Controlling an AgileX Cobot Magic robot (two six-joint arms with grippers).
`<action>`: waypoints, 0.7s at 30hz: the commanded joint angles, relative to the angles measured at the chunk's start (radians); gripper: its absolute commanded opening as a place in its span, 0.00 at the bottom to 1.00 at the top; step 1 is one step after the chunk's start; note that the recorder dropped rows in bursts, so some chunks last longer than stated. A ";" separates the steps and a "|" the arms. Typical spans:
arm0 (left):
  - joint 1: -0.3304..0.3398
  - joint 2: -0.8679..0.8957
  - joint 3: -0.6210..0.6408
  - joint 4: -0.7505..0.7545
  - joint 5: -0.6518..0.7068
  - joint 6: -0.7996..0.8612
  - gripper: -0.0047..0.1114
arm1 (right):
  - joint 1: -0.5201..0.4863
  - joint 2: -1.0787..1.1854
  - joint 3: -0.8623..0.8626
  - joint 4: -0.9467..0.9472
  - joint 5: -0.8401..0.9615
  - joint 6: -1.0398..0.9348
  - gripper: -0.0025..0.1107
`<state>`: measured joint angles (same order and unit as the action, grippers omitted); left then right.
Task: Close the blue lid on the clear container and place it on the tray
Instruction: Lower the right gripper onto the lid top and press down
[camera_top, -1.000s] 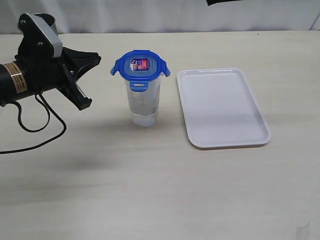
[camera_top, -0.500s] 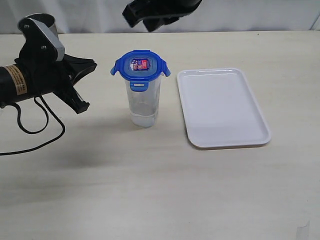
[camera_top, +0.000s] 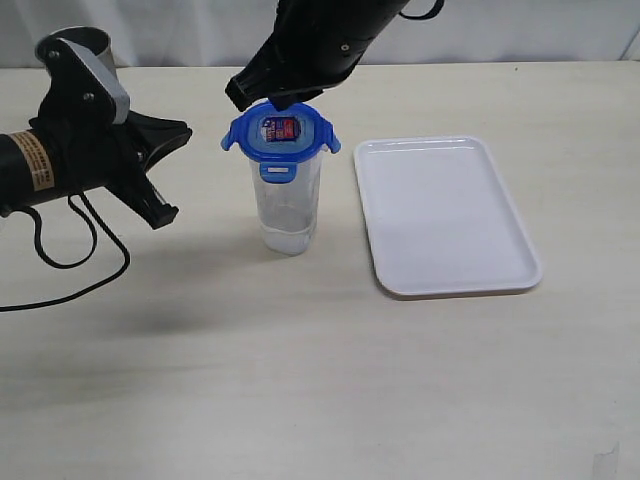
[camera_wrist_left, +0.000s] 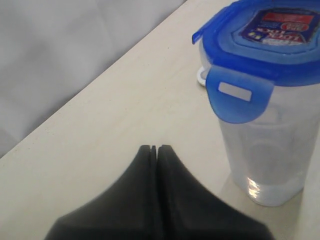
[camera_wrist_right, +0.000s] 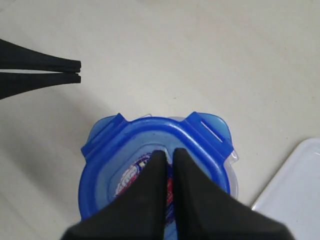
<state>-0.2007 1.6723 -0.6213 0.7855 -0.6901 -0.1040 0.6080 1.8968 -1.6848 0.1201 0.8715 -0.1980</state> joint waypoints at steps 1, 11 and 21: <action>-0.004 -0.002 0.002 -0.014 -0.027 -0.001 0.04 | 0.000 0.022 0.000 0.002 -0.005 -0.016 0.06; -0.004 -0.002 0.002 -0.014 -0.027 -0.002 0.04 | 0.000 0.047 0.000 -0.009 -0.013 -0.027 0.06; -0.004 -0.002 0.002 -0.014 -0.027 -0.002 0.04 | -0.002 0.047 0.000 -0.061 -0.018 -0.026 0.06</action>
<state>-0.2007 1.6723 -0.6213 0.7855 -0.7017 -0.1040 0.6080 1.9344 -1.6866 0.0762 0.8514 -0.2164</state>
